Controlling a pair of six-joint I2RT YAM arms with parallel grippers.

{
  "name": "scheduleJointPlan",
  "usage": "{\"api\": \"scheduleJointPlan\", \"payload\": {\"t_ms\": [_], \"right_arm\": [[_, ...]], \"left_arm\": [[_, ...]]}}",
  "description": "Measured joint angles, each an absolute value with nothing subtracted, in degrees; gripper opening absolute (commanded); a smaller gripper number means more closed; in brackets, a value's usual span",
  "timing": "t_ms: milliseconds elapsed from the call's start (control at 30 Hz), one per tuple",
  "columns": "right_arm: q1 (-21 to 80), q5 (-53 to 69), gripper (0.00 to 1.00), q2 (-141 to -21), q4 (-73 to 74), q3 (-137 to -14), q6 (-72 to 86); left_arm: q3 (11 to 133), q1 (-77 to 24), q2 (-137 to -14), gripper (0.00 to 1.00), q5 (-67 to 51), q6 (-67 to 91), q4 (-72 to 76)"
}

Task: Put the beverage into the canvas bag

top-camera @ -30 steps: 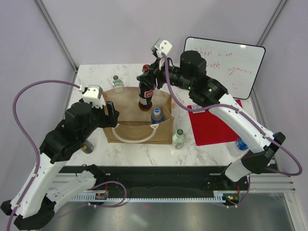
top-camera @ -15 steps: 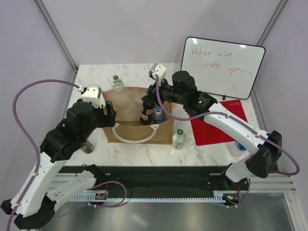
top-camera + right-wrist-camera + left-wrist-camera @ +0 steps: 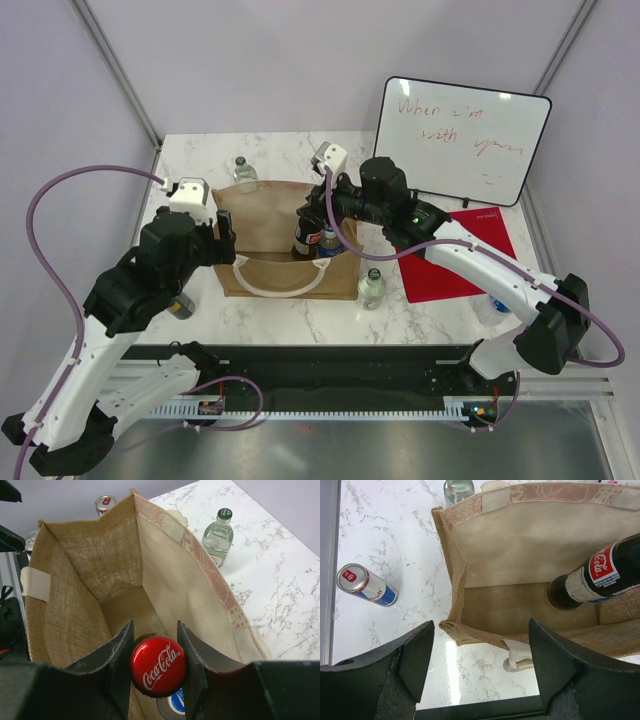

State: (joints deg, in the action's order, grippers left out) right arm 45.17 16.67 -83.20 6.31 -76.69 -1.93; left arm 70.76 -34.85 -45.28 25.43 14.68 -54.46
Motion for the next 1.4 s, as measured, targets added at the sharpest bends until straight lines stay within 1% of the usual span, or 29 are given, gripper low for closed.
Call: {"api": "scheduleJointPlan", "payload": {"t_ms": [233, 567, 1000, 1300, 1400], "right_arm": [[45.2, 17.0, 0.00, -84.4, 5.3, -76.5, -3.2], [46.8, 21.6, 0.00, -85.0, 6.0, -76.5, -2.8], [47.4, 20.9, 0.00, -78.0, 12.2, -71.8, -3.8], [47.4, 18.3, 0.00, -77.7, 16.6, -71.7, -4.6], [47.4, 17.4, 0.00, -77.7, 18.2, -71.6, -4.8]], "left_arm": [[70.8, -34.9, -45.0, 0.82, 27.4, 14.7, -56.2], [70.8, -34.8, -45.1, 0.84, 31.5, 14.7, -57.8], [70.2, -34.9, -46.9, 0.84, 31.4, 14.9, -57.8], [69.0, -34.9, -47.5, 0.77, 31.4, 15.1, -57.8], [68.2, -34.9, -48.1, 0.73, 31.4, 15.1, -57.8]]}}
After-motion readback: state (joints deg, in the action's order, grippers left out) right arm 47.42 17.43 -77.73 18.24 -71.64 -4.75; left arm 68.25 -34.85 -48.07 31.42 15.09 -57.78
